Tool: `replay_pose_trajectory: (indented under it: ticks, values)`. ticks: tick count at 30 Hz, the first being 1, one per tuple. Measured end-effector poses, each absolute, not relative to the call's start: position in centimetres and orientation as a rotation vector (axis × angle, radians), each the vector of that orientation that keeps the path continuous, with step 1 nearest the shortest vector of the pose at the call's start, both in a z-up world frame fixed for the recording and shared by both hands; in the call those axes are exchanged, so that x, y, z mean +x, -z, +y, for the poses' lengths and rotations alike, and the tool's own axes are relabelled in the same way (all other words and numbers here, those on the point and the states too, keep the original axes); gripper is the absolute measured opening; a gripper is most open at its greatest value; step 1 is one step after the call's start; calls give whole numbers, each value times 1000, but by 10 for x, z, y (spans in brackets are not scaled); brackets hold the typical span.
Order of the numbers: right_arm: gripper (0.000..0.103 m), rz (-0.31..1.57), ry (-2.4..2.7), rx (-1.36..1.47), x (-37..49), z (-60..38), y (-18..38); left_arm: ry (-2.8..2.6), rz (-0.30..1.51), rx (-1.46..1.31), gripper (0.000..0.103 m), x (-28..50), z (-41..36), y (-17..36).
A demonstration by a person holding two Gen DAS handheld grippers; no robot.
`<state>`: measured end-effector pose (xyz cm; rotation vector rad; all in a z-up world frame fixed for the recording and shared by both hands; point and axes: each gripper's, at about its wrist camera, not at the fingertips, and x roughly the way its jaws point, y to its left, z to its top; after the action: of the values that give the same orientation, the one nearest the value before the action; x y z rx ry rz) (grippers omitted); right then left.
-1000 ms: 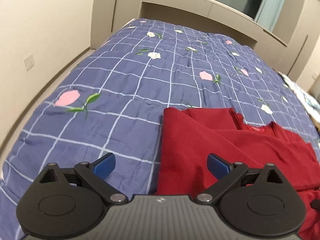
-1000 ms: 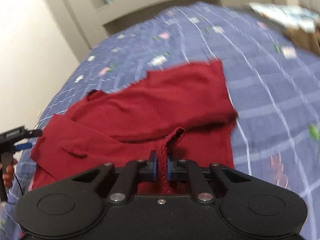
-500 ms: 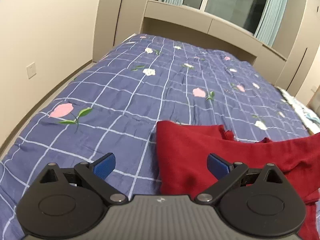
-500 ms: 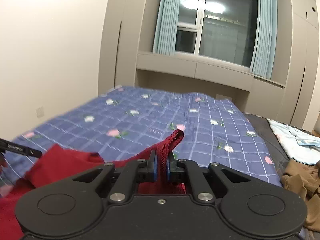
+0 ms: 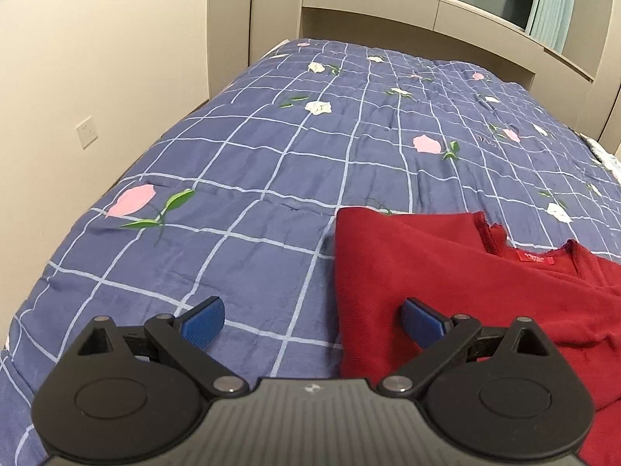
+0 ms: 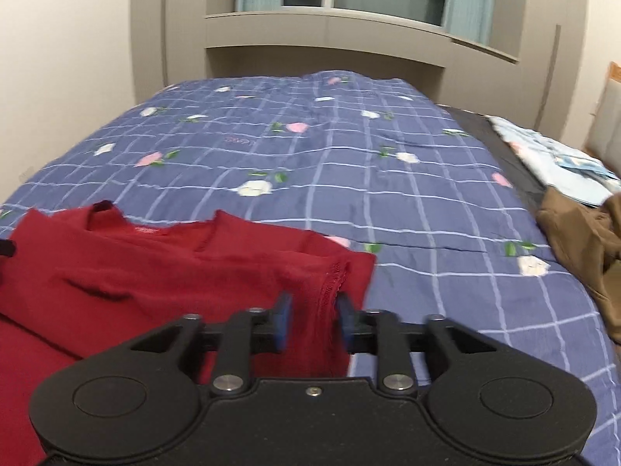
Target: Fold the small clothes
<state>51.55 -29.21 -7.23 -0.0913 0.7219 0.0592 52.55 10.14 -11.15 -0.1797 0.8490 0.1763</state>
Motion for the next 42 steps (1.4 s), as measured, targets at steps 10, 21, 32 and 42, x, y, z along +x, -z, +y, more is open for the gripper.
replay_pose_trajectory:
  ticks: [10,21,32,42]
  values:
    - [75,670,-50,-121,502,-277,77,-188,854,-113,94,523,94,120]
    - [87,666,22,-101,492,-289,96,-229,822,-163,98,520,107,114]
    - [92,712,119,-107,534,-304,116,-284,863,-113,103,554,93,133]
    - [91,684,164,-91,511,-317,111,-309,874,-91,102,527,102,127]
